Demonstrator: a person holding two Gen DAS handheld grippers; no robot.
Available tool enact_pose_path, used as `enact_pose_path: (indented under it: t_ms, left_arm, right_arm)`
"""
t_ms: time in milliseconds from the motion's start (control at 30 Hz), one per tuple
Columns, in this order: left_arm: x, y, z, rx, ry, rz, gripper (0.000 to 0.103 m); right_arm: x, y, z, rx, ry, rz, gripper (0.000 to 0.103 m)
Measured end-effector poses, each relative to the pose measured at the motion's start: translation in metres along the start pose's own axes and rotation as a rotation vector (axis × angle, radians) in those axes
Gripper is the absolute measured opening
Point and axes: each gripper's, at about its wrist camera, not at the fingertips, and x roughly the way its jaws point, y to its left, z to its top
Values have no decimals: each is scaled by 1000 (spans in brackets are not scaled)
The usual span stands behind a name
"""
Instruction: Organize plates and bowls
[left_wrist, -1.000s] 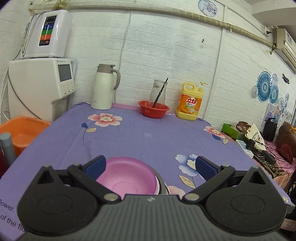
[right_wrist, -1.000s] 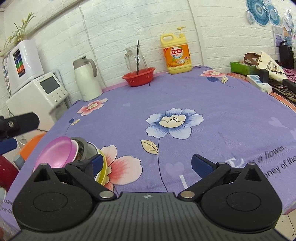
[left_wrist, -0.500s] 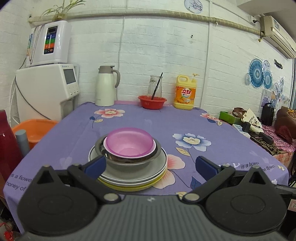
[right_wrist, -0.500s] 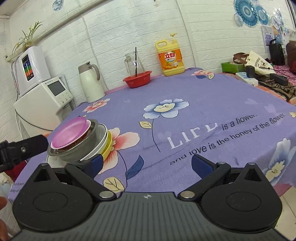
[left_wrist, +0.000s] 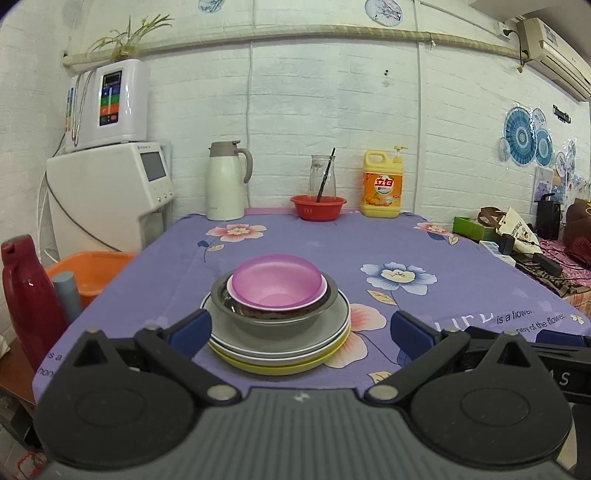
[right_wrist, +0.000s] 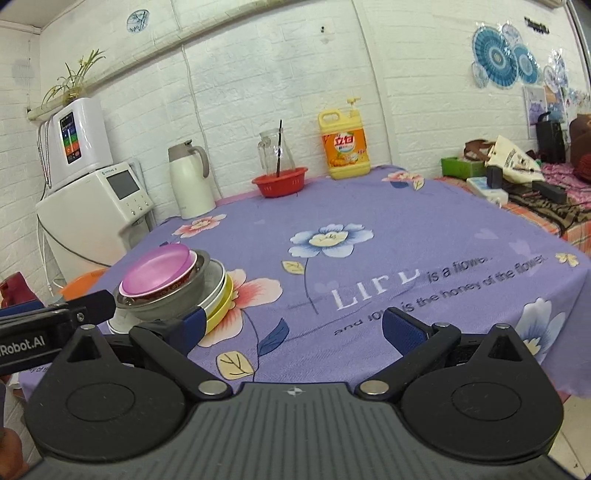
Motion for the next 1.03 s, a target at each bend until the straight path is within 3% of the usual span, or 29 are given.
enact_pose_path:
  t_ms: [167,1033]
  left_arm:
    - [2,-2,1,9,4,5,103]
    - [5,0,-4,-30,15,16,102]
  right_arm:
    - [-4,-3,2,-6,-32,-21,103]
    - [1,-8,-5,32,13,9,103]
